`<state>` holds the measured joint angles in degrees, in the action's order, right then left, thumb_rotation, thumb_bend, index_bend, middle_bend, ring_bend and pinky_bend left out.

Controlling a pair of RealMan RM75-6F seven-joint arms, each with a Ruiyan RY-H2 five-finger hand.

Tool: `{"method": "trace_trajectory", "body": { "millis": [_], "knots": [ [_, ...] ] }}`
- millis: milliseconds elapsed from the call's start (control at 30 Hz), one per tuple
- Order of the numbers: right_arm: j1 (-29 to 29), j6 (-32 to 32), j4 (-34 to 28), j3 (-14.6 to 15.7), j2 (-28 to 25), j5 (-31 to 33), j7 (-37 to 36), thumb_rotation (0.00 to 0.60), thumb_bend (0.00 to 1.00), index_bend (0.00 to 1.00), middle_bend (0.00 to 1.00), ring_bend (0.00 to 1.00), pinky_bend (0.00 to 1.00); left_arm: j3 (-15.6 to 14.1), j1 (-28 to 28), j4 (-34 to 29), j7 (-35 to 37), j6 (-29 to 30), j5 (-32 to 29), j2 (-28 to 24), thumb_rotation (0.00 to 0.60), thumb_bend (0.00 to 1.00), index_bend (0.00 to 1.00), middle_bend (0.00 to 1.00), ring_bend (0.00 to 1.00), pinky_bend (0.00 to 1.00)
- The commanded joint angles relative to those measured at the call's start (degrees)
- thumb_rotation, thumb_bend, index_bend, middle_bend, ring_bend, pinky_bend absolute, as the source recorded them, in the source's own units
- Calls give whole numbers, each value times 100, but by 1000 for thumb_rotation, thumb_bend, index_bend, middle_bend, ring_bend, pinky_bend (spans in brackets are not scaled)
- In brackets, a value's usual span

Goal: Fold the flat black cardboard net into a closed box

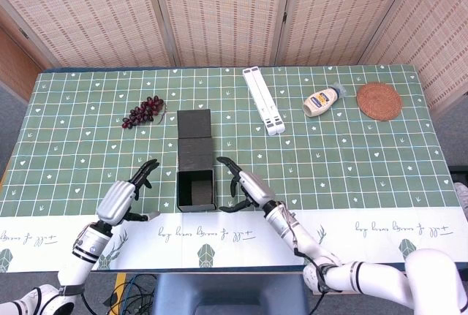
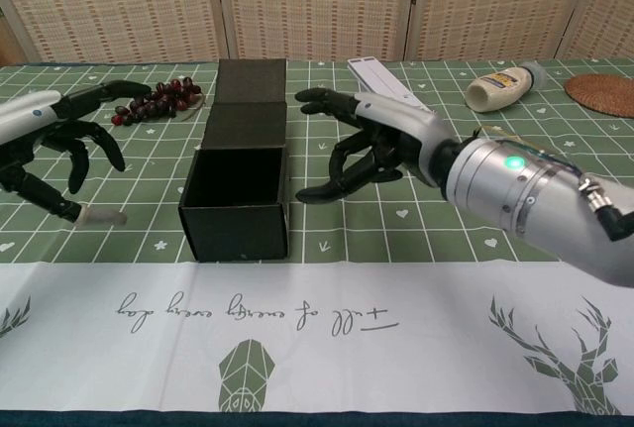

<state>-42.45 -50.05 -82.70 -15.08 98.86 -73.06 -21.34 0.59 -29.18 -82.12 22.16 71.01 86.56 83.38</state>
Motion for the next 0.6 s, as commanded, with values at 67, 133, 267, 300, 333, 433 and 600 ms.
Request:
{"method": "trace_trajectory", "body": {
  "millis": [67,133,267,300,333,433,600],
  "knots": [
    [127,-267,-936,-274,-940,-104,394,600,143,0,0,612,999,-35,-235,-46,1356,-1027,-311,-260,600,0,0,0,398,655],
    [138,-312,-1145,-376,-1163,-24,506,600,143,0,0,612,999,-24,-308,8,1660,-1251,-336,-194,600,0,0,0,397,658],
    [154,-354,-1380,-471,-1402,122,591,600,144,0,0,612,999,4,-459,194,1875,-1553,-309,-5,600,0,0,0,397,668],
    [164,-374,-1417,-476,-1434,145,584,600,144,0,0,612,999,41,-495,280,1879,-1610,-335,81,600,0,0,0,397,670],
    [169,-376,-1434,-470,-1454,155,572,600,144,0,0,612,999,74,-522,344,1894,-1655,-368,146,600,0,0,0,396,671],
    [192,-392,-1439,-414,-1494,133,522,600,144,0,0,612,999,165,-596,531,1926,-1762,-431,320,600,0,0,0,396,677],
    [219,-399,-1386,-333,-1535,76,384,600,144,0,0,612,999,301,-675,747,1990,-1881,-545,543,600,0,0,0,396,679]
  ]
}}
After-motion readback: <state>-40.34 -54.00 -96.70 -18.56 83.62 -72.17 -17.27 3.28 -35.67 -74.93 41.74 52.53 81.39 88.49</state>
